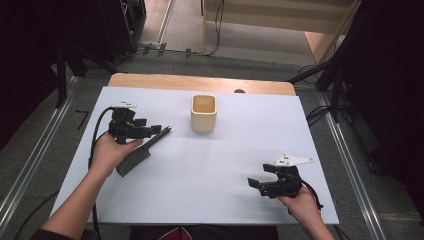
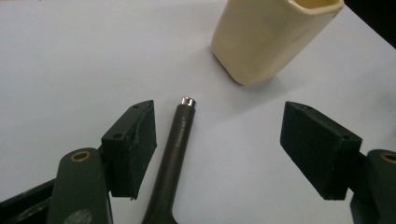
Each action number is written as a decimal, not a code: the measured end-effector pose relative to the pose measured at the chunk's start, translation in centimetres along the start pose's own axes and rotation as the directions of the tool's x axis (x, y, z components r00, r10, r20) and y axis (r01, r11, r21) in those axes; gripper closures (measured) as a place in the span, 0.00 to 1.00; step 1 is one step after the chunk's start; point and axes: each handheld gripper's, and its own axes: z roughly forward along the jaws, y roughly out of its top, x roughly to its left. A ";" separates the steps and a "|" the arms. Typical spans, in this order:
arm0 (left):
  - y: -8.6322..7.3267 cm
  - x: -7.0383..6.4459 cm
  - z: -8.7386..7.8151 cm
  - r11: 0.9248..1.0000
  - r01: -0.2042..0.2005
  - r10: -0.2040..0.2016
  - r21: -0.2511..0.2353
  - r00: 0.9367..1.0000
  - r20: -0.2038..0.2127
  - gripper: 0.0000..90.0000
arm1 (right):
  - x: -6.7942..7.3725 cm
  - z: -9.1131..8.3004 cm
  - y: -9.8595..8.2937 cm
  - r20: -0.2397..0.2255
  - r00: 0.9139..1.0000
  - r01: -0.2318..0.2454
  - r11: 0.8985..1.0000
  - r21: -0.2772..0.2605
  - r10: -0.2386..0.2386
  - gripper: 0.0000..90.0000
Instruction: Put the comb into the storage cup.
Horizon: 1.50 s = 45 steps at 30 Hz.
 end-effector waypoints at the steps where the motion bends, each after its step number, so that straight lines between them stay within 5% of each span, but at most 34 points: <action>1: 0.1 0.0 0.2 1.000 0.002 -0.002 -0.002 1.000 -0.008 0.31 | 0.0 0.0 0.0 0.001 1.000 0.001 1.000 -0.001 -0.001 0.15; 12: 1.6 0.1 1.9 0.999 0.019 -0.021 -0.036 0.998 -0.054 0.33 | 0.0 0.0 0.0 -0.002 1.000 0.000 1.000 -0.005 0.000 0.15; 21: 2.3 0.4 3.5 0.996 0.073 -0.076 -0.057 0.995 -0.064 0.33 | -0.1 0.0 0.1 -0.007 1.000 -0.008 1.000 -0.015 0.008 0.15; 38: 1.2 1.0 5.3 0.995 0.089 -0.094 -0.052 0.991 -0.091 0.40 | 0.0 -0.2 0.1 -0.010 1.000 -0.004 1.000 -0.019 0.004 0.15; 43: 0.9 1.3 5.9 0.994 0.109 -0.110 -0.016 0.990 -0.090 0.54 | 0.0 -0.2 0.1 -0.010 1.000 -0.004 1.000 -0.019 0.004 0.15; 45: 0.8 1.4 5.9 0.995 0.097 -0.098 -0.021 0.990 -0.105 0.75 | 0.0 -0.1 0.1 -0.011 1.000 -0.004 1.000 -0.019 0.003 0.15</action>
